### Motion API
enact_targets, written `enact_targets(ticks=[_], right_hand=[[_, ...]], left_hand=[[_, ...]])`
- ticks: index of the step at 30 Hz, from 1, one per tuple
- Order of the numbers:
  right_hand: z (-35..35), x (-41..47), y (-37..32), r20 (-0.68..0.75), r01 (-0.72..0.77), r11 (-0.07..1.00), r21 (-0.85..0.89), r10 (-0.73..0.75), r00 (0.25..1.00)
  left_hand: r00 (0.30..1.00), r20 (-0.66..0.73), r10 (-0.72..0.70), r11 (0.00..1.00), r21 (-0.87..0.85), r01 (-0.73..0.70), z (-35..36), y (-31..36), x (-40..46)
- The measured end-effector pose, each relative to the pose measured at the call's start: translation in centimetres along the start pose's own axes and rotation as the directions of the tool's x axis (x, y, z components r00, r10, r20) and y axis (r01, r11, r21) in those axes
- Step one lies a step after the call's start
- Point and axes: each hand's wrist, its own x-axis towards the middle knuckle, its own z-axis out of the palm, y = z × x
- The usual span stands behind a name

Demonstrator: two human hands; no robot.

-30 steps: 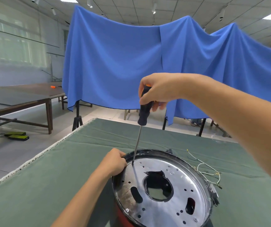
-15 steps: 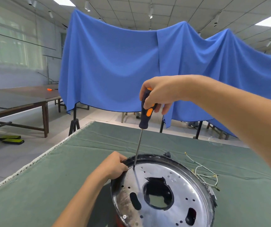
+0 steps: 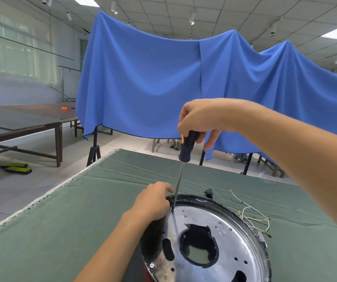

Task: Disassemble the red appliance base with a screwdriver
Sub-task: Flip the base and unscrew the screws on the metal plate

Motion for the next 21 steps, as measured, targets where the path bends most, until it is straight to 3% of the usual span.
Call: enact_targets(ticks=[5, 11, 14, 18, 21], right_hand=[[1.1, 0.1, 0.8, -0.321, -0.15, 0.928, -0.341, 0.035, 0.946], [-0.1, -0.5, 0.2, -0.036, -0.024, 0.992, -0.126, 0.019, 0.999], [0.7, -0.5, 0.4, -0.077, -0.035, 0.988, -0.153, 0.023, 0.997], [1.5, -0.1, 1.0, -0.287, -0.01, 0.977, -0.214, -0.053, 0.957], [0.9, 0.2, 0.3, -0.139, -0.023, 0.987, -0.16, 0.001, 0.99]], left_hand=[[0.999, -0.053, -0.008, 0.997, 0.073, 0.012, 0.5, -0.6, -1.4], [1.0, -0.022, 0.001, 0.995, 0.097, 0.002, 0.9, -1.4, -2.0], [1.0, 0.012, 0.01, 0.996, 0.091, -0.011, 1.0, -1.6, -1.8], [1.0, 0.017, 0.02, 0.995, 0.093, -0.021, 1.2, -1.6, -1.9], [0.999, 0.021, 0.033, 0.994, 0.102, -0.035, 1.2, -1.7, -1.7]])
